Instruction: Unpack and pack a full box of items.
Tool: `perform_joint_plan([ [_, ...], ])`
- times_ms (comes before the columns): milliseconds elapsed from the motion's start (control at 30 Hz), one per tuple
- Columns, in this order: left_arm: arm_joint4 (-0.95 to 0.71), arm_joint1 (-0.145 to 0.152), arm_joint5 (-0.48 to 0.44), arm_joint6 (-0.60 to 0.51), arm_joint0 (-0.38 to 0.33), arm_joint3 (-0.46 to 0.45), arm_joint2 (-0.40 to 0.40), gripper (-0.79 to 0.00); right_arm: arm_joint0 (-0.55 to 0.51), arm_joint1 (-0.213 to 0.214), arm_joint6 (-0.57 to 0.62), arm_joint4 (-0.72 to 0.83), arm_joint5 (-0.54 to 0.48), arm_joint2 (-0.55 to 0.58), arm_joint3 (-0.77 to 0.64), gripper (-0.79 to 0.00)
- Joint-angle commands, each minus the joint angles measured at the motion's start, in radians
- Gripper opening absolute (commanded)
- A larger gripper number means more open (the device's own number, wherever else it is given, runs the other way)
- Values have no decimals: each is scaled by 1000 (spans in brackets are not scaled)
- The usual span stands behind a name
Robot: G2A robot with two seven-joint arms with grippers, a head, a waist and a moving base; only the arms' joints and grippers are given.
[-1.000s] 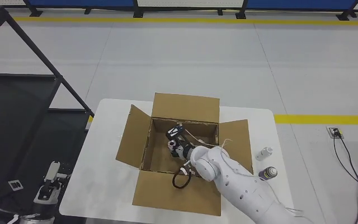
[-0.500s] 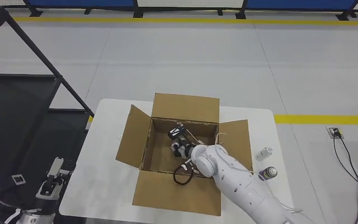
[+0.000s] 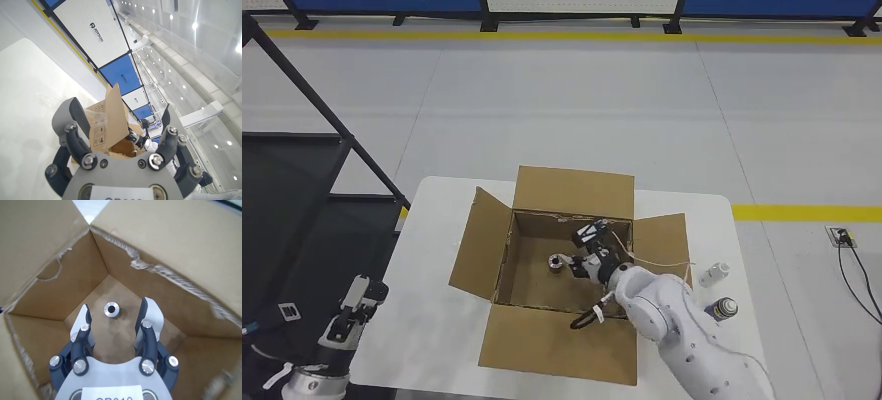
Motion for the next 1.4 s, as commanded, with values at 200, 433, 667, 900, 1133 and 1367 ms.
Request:
perform_joint_plan([
  [200, 60, 4, 36, -36, -36, -22, 45, 0, -498, 66, -143, -9, 48, 485, -478, -12],
  [433, 105, 6, 72, -34, -71, -40, 79, 0, -754, 76, -239, 173, -41, 771, -437, 0],
  [667, 139, 6, 94, -21, -86, -51, 110, 0, -751, 87, -146, 192, -138, 790, -286, 0],
  [900, 159, 6, 98, -7, -84, -64, 124, 0, -622, 93, -44, 162, -107, 729, -134, 0],
  [1133, 166, 6, 101, 11, -72, -66, 127, 0, -543, 99, 4, 154, -103, 703, -48, -468],
  [1367, 169, 6, 98, 32, -63, -75, 127, 0, -541, 104, -12, 157, -99, 708, -51, -785],
])
